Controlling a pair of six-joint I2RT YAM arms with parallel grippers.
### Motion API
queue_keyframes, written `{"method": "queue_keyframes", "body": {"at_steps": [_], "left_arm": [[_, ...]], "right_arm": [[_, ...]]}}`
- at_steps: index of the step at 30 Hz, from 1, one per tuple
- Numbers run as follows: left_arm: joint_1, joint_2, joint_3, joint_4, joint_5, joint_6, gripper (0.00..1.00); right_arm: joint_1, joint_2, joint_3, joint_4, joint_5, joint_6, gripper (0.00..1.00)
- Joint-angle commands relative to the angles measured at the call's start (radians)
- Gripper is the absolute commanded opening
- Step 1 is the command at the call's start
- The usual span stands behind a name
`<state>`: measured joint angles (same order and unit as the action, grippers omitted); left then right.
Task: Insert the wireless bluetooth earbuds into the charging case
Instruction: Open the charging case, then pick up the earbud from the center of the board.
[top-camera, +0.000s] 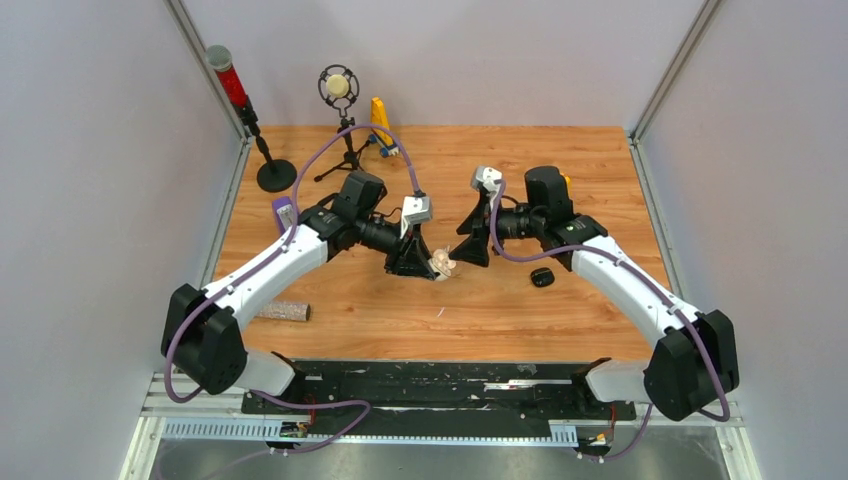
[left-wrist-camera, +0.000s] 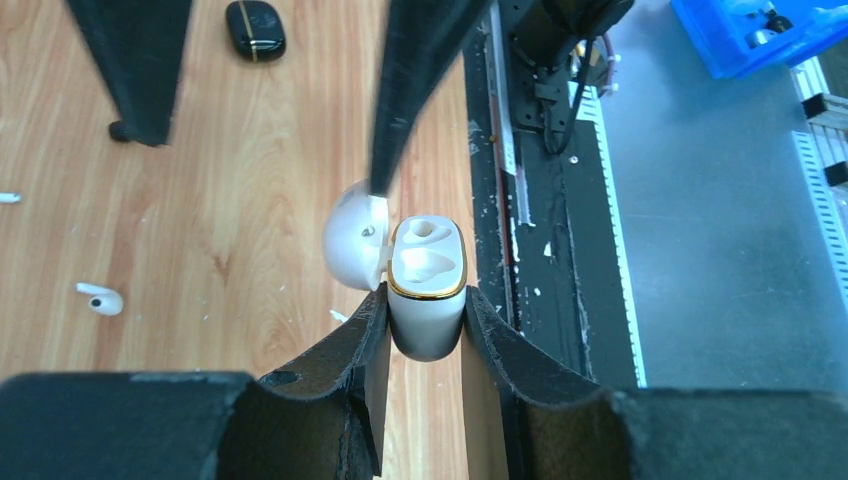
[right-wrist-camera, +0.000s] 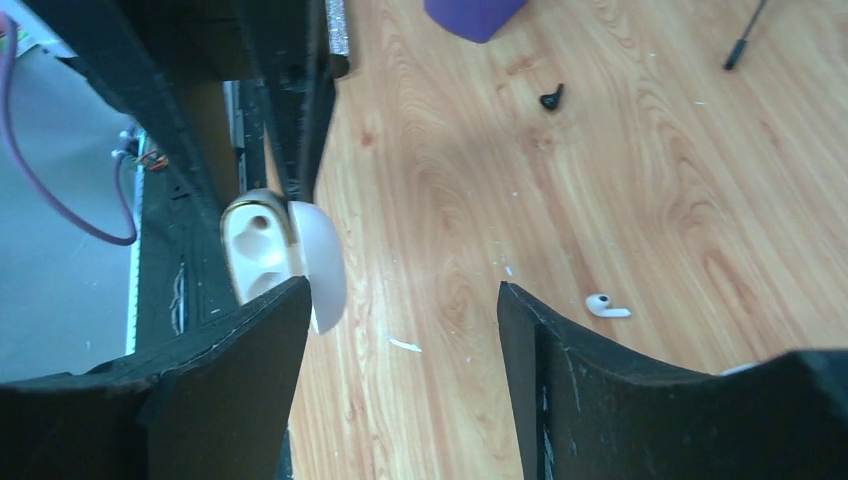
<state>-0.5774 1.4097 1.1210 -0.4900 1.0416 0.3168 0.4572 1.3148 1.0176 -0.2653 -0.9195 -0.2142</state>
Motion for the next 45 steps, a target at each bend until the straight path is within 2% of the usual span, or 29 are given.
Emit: {"method": "queue_keyframes", "body": {"at_steps": [1, 7, 10, 15, 21, 25, 27, 33, 37, 42, 45], "left_arm": [[-0.010, -0.051, 0.003, -0.001, 0.073, 0.021, 0.23], [-0.010, -0.051, 0.006, 0.000, 0.074, 0.018, 0.23], [-0.010, -0.053, 0.012, 0.008, 0.050, 0.006, 0.20], [0.031, -0.080, -0.009, 0.120, 0.001, -0.098, 0.19], [0.120, -0.140, -0.039, 0.319, -0.039, -0.265, 0.21], [0.140, -0.163, -0.038, 0.384, -0.083, -0.281, 0.23], [0.154, -0.178, -0.049, 0.404, -0.084, -0.263, 0.22], [0.248, -0.263, -0.208, 0.686, -0.030, -0.354, 0.21], [0.280, -0.286, -0.231, 0.669, -0.009, -0.309, 0.23], [0.316, -0.295, -0.238, 0.678, -0.001, -0.281, 0.22], [0.367, -0.308, -0.269, 0.769, -0.003, -0.321, 0.22]], "right_arm": [[-0.014, -0.041, 0.010, 0.060, 0.051, -0.020, 0.70], [-0.018, -0.065, 0.014, 0.058, 0.067, -0.028, 0.71], [-0.027, -0.094, 0.033, 0.048, 0.098, -0.043, 0.73], [-0.081, -0.117, 0.098, 0.044, 0.191, -0.043, 0.81], [-0.153, 0.023, 0.181, 0.021, 0.291, 0.000, 0.81], [-0.149, 0.180, 0.185, 0.027, 0.270, -0.008, 0.80], [-0.143, 0.260, 0.191, 0.031, 0.241, -0.063, 0.79], [-0.130, 0.427, 0.253, -0.007, 0.151, -0.317, 0.79], [-0.114, 0.505, 0.322, -0.045, 0.135, -0.401, 0.77], [-0.044, 0.571, 0.348, -0.127, 0.230, -0.516, 0.72], [-0.020, 0.587, 0.333, -0.129, 0.247, -0.526, 0.72]]}}
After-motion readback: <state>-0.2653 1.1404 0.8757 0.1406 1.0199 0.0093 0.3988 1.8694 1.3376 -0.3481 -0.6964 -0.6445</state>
